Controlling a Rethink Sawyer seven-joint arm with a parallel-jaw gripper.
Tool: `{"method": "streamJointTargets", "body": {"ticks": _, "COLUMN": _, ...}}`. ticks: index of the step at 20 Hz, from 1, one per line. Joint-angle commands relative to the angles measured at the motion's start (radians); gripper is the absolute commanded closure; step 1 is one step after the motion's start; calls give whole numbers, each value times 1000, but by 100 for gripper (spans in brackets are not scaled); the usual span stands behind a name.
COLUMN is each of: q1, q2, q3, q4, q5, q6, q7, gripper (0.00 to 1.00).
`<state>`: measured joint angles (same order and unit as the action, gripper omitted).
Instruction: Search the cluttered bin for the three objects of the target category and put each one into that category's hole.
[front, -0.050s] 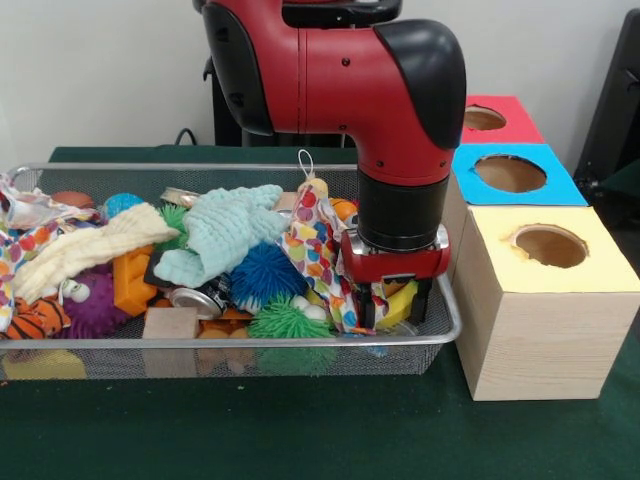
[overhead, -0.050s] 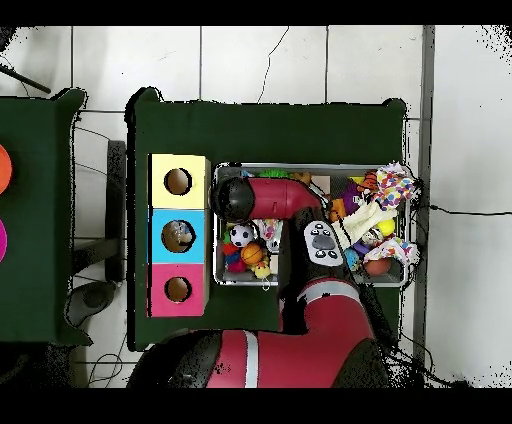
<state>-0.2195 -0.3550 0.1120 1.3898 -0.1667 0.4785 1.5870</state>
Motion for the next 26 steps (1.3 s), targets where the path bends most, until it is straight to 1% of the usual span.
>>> {"method": "streamJointTargets", "body": {"ticks": 1, "q1": -15, "q2": -10, "q3": 64, "q4": -68, "q5": 13, "q6": 120, "q7": 29, "gripper": 0}}
{"method": "streamJointTargets", "body": {"ticks": 7, "q1": -8, "q2": -18, "q3": 59, "q4": -75, "q5": 14, "q6": 137, "q7": 38, "gripper": 0}}
{"method": "streamJointTargets", "body": {"ticks": 12, "q1": -8, "q2": -24, "q3": 60, "q4": -94, "q5": 15, "q6": 171, "q7": 30, "gripper": 0}}
{"method": "streamJointTargets", "body": {"ticks": 15, "q1": -9, "q2": -22, "q3": 59, "q4": -97, "q5": 13, "q6": 173, "q7": 31, "gripper": 0}}
{"method": "streamJointTargets", "body": {"ticks": 20, "q1": -15, "q2": -18, "q3": 65, "q4": -86, "q5": 2, "q6": 147, "q7": 24, "gripper": 0}}
{"method": "streamJointTargets", "body": {"ticks": 22, "q1": -11, "q2": -14, "q3": 64, "q4": -96, "q5": -23, "q6": 154, "q7": -14, "gripper": 0}}
{"method": "streamJointTargets", "body": {"ticks": 24, "q1": 2, "q2": -12, "q3": 61, "q4": -123, "q5": -97, "q6": 143, "q7": -114, "gripper": 0}}
{"method": "streamJointTargets", "body": {"ticks": 25, "q1": 11, "q2": -15, "q3": 63, "q4": -141, "q5": -134, "q6": 155, "q7": -173, "gripper": 0}}
{"method": "streamJointTargets", "body": {"ticks": 26, "q1": 15, "q2": -21, "q3": 67, "q4": -147, "q5": -152, "q6": 170, "q7": -205, "gripper": 0}}
